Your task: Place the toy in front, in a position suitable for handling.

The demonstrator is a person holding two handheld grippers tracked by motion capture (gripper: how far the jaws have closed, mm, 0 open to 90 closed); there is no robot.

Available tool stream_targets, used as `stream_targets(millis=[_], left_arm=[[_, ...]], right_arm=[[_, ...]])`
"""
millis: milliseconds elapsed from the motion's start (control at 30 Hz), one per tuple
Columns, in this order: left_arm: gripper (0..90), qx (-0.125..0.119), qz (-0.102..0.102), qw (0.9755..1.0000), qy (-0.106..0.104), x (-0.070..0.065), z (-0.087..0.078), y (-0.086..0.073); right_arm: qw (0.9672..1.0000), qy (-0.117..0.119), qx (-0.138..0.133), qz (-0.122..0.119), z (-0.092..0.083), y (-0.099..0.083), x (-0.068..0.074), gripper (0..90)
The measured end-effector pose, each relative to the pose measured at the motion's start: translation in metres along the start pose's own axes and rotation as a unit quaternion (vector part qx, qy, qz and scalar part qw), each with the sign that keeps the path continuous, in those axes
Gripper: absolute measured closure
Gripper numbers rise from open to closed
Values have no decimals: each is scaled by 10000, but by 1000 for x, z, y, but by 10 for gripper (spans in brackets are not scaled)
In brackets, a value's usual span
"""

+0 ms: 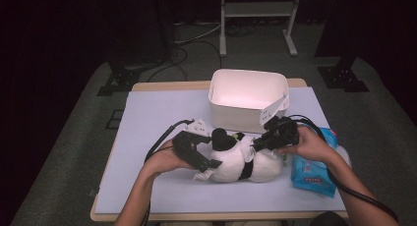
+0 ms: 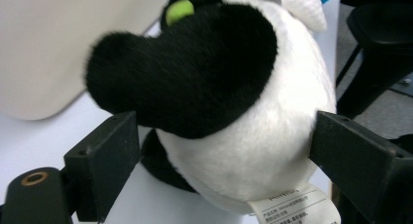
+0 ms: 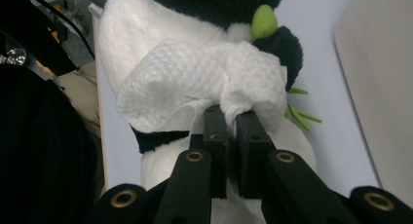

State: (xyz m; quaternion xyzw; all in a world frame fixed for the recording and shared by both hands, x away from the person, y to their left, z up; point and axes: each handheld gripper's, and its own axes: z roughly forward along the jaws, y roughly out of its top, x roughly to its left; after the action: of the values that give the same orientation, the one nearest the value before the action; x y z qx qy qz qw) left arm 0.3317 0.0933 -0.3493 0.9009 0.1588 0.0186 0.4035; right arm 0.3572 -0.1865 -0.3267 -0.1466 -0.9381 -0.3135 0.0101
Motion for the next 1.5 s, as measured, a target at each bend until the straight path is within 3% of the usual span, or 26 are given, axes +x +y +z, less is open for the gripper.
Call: stream_targets(millis=[267, 467, 800, 1200, 1500], left_arm=[[83, 19, -49, 9993, -358, -2, 13, -8], [69, 25, -79, 9988, -479, -3, 24, -12], [241, -133, -54, 9990, -417, -2, 20, -13], [270, -38, 133, 9995, -270, -3, 9, -3], [271, -32, 111, 9995, -284, -1, 9, -5]], right_arm=[[10000, 21, -37, 21, -1, -4, 0, 842], [10000, 11, -79, 30, -2, -7, 0, 842], [9995, 95, -287, 70, 1, -7, 1, 841], [9985, 71, -528, -101, -2, 14, 6, 840], [9994, 23, -326, -115, -4, 9, 4, 840]])
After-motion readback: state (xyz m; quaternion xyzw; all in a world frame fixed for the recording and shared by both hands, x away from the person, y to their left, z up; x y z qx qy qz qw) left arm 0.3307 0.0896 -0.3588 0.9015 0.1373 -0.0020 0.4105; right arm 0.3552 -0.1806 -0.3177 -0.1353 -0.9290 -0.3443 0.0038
